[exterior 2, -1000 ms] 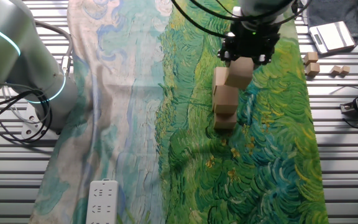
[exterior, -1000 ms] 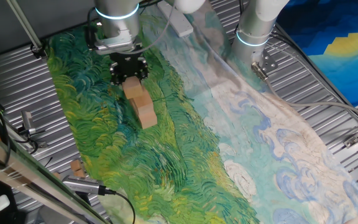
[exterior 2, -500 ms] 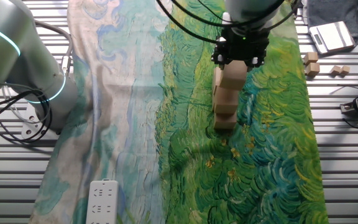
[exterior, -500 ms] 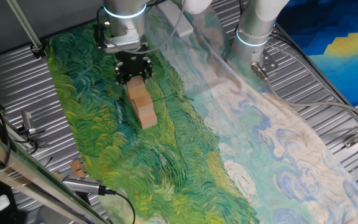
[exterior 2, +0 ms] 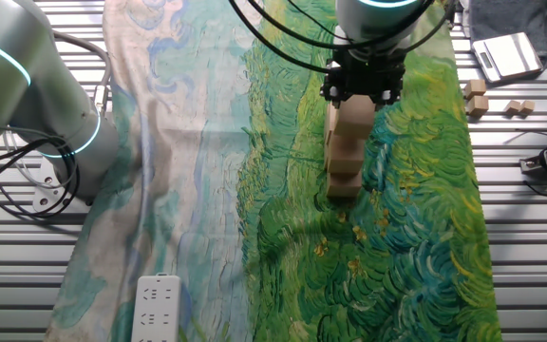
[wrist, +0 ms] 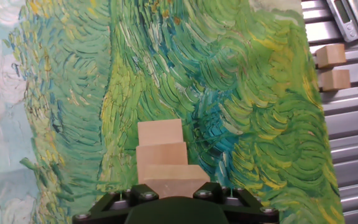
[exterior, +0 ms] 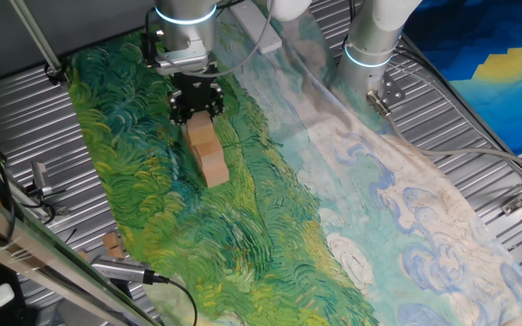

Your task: Stack the blocks into a pyramid shape

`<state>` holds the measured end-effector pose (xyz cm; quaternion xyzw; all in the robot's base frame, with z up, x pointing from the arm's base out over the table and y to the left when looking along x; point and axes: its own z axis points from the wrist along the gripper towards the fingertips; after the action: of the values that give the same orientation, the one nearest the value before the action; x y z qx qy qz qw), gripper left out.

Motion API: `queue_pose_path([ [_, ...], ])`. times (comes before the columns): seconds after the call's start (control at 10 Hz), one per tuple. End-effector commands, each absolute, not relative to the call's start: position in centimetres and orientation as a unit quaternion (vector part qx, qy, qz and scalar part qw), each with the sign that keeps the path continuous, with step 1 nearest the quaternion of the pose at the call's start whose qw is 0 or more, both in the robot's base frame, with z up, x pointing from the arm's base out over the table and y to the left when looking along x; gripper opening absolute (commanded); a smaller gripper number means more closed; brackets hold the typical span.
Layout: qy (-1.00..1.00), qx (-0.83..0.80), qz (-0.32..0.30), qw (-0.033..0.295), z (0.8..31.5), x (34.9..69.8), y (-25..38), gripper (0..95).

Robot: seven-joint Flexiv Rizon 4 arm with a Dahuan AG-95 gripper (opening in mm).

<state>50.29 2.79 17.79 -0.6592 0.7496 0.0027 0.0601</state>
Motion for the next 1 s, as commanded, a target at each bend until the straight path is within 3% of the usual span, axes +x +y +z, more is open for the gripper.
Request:
queue_pose_path([
  [0.1,0.749,-0.66,-0.001,0.057,17.59,50.38,2.79,0.0],
  [1.0,0.727,-0.685,-0.019,0.04,16.91,50.1,2.83,0.0],
])
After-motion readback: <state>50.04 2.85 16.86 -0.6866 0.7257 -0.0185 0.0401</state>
